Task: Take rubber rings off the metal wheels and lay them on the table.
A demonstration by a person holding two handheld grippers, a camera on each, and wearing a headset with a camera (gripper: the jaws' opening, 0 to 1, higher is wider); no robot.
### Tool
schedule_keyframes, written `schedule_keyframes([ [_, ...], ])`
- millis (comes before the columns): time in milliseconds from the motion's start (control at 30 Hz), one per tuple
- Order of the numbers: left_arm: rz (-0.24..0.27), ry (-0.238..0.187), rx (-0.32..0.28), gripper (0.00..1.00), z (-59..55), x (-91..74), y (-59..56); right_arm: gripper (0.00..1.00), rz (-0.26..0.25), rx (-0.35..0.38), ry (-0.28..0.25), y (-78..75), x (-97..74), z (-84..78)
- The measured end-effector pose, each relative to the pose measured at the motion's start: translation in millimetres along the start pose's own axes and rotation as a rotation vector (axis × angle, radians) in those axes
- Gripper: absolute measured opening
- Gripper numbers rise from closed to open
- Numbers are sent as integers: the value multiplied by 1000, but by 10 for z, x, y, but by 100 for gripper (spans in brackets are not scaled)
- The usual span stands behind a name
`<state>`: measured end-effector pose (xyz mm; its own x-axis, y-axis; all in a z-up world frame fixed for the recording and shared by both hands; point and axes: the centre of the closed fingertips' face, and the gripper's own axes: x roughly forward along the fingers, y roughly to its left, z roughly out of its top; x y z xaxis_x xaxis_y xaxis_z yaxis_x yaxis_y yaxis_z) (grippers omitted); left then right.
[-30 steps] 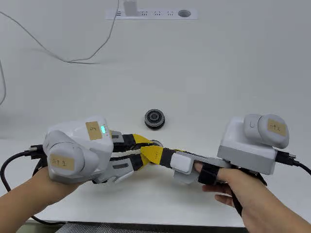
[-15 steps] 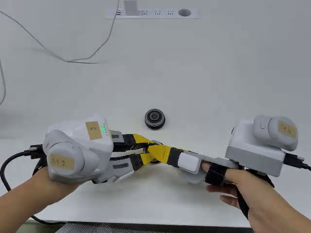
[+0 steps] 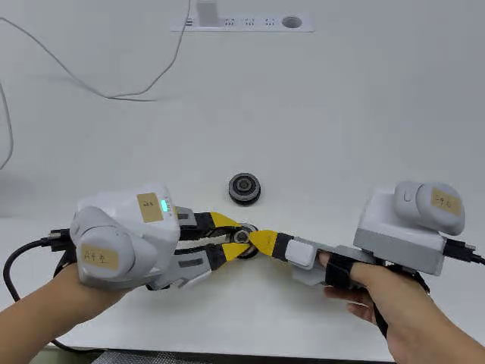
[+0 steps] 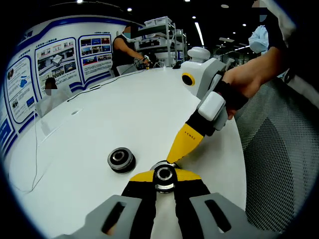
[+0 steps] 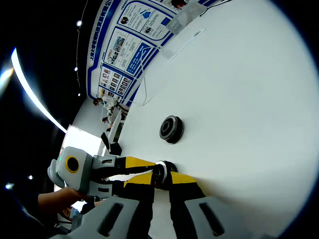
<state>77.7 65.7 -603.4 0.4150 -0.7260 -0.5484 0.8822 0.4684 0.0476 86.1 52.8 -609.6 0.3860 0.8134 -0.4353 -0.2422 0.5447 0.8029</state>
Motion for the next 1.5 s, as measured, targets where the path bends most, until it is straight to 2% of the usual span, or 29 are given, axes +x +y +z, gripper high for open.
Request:
schedule_keyframes([
  [333,2,0,-1,12,-5,4,7,5,-30,-20,17,-62,4,3],
  [867,0,4,6,12,-6,11,4,3,-41,10,29,-69,-30,-2],
  [1100,-2,8,9,12,-10,13,4,1,-50,65,41,-69,-39,-14],
  [1500,-2,14,7,12,-12,12,6,0,-48,50,31,-17,-44,-15],
])
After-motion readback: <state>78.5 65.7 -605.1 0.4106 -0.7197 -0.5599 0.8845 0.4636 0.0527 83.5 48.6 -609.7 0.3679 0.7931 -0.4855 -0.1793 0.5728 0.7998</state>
